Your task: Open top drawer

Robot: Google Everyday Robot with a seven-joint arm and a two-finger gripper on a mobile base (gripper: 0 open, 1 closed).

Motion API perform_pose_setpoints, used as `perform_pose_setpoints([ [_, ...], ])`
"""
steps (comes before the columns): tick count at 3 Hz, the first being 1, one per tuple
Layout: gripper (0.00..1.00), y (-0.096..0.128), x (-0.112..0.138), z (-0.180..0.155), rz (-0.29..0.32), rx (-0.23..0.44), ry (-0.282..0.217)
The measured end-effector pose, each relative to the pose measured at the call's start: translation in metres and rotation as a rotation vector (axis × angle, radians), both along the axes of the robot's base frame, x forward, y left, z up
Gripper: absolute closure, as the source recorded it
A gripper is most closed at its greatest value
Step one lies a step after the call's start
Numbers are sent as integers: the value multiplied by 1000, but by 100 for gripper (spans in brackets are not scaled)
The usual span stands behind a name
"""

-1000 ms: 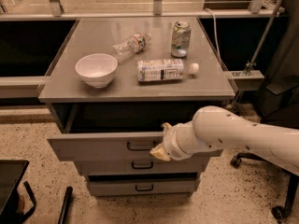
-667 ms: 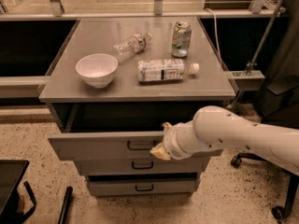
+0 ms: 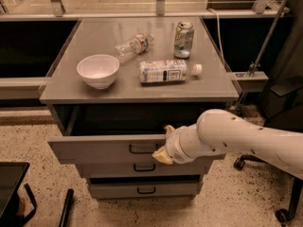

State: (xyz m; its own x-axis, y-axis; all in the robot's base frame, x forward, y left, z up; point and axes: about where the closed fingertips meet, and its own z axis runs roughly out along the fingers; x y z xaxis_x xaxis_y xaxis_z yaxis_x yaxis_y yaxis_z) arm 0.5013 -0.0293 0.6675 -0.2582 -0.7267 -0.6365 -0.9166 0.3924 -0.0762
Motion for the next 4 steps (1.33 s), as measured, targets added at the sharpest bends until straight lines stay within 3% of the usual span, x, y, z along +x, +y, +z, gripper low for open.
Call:
perform_pose_setpoints([
  [4, 100, 3, -19, 0, -10, 34, 20],
])
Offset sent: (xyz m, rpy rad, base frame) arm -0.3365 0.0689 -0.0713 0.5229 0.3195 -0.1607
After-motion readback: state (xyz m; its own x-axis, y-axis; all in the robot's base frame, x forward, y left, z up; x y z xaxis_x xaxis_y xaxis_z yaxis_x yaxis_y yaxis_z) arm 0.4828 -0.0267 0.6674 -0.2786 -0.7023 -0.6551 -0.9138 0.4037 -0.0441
